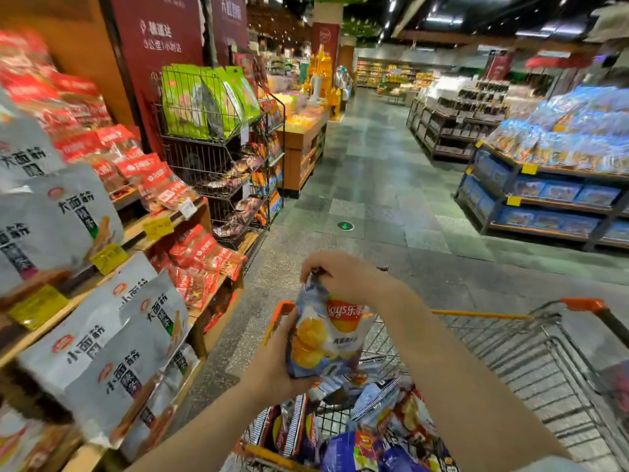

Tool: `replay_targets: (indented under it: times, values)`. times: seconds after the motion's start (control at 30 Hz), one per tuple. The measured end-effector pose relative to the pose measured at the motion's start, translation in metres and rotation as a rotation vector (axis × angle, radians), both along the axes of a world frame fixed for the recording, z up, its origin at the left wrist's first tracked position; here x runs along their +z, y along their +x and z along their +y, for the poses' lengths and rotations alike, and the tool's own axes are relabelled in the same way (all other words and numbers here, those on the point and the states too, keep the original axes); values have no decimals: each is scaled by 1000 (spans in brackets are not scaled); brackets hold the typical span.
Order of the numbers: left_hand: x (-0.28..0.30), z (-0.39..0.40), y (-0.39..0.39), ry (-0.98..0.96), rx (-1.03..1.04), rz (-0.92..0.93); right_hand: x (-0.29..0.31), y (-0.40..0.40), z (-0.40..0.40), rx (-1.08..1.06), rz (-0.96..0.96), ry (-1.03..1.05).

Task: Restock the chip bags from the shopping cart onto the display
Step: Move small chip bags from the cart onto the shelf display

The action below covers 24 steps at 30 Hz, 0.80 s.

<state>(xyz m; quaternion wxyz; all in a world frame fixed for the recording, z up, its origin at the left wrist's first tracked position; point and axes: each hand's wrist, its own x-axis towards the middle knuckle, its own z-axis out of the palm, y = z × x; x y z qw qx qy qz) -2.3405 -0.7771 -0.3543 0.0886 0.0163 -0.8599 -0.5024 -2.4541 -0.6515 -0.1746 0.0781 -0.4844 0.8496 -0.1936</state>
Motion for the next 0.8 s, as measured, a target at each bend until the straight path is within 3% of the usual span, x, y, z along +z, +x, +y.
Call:
replay_targets:
  times: [0.1, 0.23, 0.3, 0.47, 0.63, 0.8]
  values:
    - [12, 3, 13, 155, 56, 35, 5, 2, -23, 24, 37, -117]
    - [31, -10, 26, 260, 177, 137, -10, 3, -40, -13, 268, -481]
    - [39, -22, 34, 279, 292, 187, -20, 7, -42, -61, 244, -582]
    - [58, -60, 52, 272, 513, 319, -44, 26, -62, -64, -174, -409]
    - [82, -90, 93, 228, 612, 376, -52, 63, -102, 101, -638, -446]
    - [86, -114, 149, 185, 705, 339, -60, 105, -138, 217, -719, -379]
